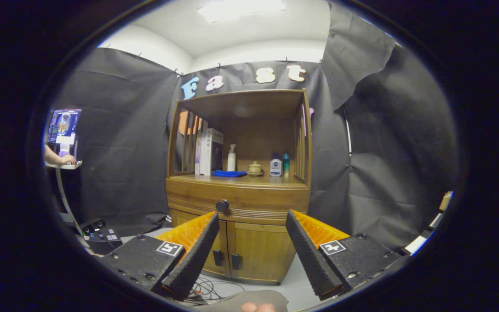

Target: Pull open the drawer, take out the items inside it, and place them on the countertop above the cabinet.

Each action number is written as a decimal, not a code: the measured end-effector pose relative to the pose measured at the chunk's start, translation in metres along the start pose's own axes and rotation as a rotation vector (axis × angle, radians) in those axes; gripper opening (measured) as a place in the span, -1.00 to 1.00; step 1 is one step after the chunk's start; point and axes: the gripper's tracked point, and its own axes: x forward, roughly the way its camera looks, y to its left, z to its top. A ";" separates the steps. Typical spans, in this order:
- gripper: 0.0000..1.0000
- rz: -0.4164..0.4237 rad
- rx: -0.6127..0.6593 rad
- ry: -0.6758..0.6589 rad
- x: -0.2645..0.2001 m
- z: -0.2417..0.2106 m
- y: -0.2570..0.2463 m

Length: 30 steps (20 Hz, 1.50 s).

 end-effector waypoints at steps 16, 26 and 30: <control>1.00 0.023 0.031 0.097 0.137 -0.016 0.048; 0.95 0.017 -0.113 0.209 0.273 -0.065 0.101; 0.92 -0.015 -0.083 0.270 0.301 -0.087 0.101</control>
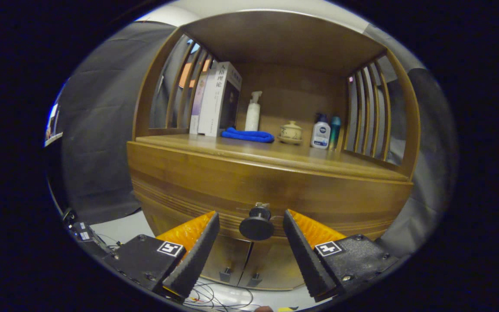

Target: Pull open the drawer, take out the items inside it, and place them on the countertop above the cabinet.

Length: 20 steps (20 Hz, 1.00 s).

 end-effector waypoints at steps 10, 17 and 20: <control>-0.20 -0.078 0.086 0.020 0.016 -0.009 -0.009; -0.27 -0.071 0.085 0.026 0.002 -0.014 -0.006; -0.27 -0.056 0.087 0.027 -0.024 -0.023 -0.003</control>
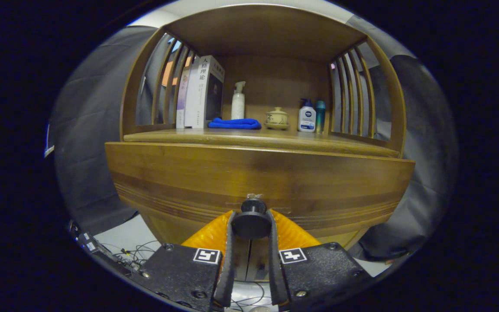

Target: Pull open the drawer, take out the items inside it, and place them on the countertop above the cabinet.

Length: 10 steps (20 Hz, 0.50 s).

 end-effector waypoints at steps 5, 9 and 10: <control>-0.27 0.026 0.013 0.008 -0.044 -0.013 0.006; -0.27 0.048 0.038 0.024 -0.073 -0.027 0.011; -0.27 0.050 0.040 0.028 -0.078 -0.030 0.011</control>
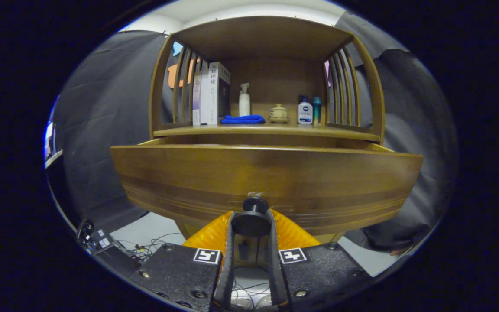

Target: Pull open the drawer, take out the items inside it, and place them on the countertop above the cabinet.

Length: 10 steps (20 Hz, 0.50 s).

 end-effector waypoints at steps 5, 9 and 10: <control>-0.27 0.020 0.013 0.007 -0.019 -0.007 0.003; -0.27 0.021 0.004 -0.001 -0.024 -0.009 0.004; -0.27 0.022 0.004 0.000 -0.024 -0.010 0.004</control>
